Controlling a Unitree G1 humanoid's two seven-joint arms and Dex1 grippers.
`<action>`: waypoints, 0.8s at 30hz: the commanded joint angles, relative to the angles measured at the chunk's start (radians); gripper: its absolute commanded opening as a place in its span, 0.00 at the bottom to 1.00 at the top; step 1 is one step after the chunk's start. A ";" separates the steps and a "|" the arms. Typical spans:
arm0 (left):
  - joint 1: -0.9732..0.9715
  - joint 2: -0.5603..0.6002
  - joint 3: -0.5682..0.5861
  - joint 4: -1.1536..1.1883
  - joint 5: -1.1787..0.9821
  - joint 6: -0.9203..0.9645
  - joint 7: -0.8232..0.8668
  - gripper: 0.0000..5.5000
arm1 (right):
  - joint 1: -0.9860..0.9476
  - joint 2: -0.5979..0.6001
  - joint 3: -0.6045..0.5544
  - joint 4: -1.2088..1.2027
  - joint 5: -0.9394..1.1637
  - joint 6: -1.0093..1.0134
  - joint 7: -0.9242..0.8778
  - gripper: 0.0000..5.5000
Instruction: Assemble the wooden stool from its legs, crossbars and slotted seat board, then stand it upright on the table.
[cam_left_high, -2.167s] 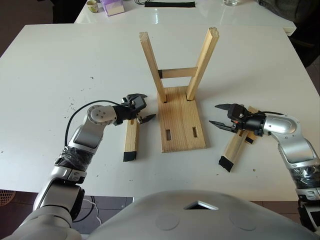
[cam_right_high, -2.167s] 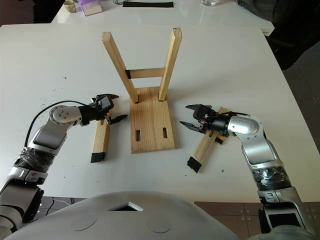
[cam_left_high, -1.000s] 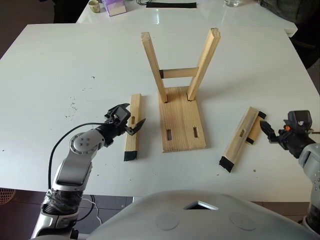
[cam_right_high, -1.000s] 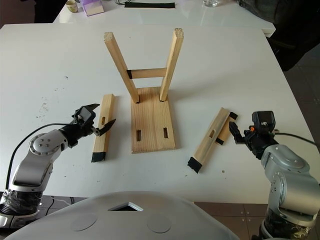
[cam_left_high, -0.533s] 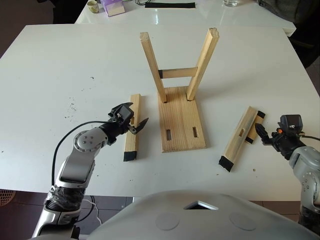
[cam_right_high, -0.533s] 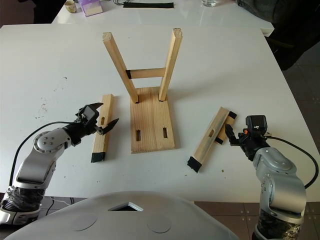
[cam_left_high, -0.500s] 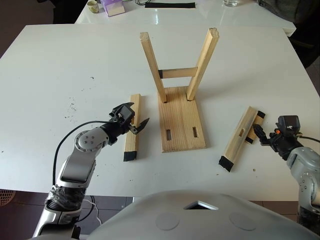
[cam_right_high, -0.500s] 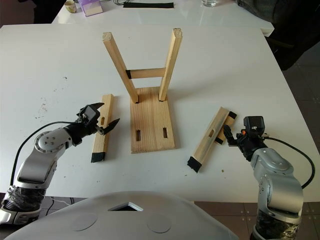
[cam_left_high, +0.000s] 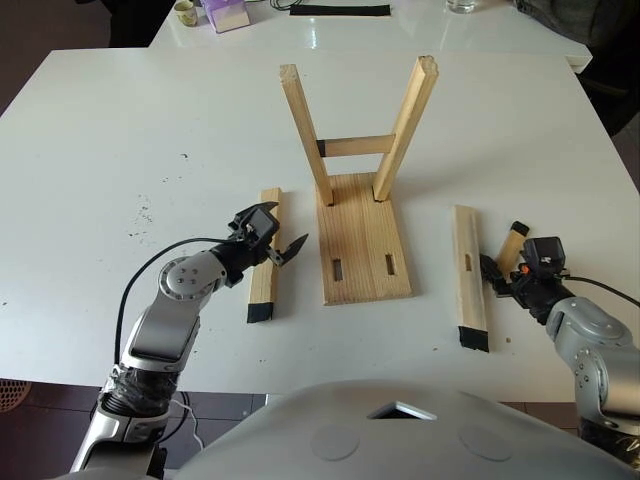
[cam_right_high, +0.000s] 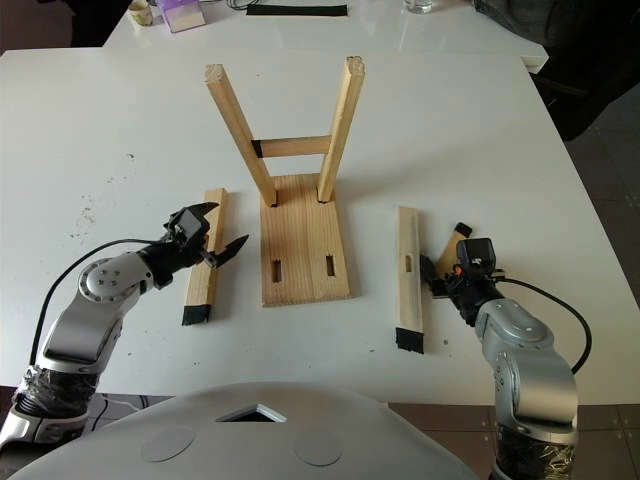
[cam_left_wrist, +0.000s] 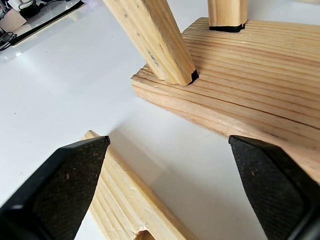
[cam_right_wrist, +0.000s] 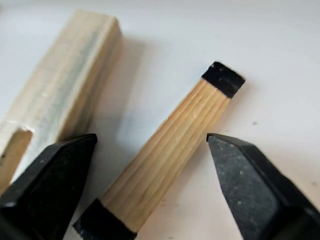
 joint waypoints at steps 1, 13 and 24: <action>0.012 0.014 0.006 -0.024 0.006 0.021 0.003 0.81 | 0.056 -0.036 -0.023 -0.003 -0.012 -0.008 0.011 0.74; 0.019 0.014 0.022 -0.031 0.002 0.020 0.014 0.81 | 0.109 -0.085 -0.033 0.132 -0.031 -0.125 0.039 0.45; 0.008 0.060 0.286 -0.128 -0.257 0.106 -0.074 0.81 | -0.175 -0.166 -0.140 0.186 0.031 -0.178 0.067 0.24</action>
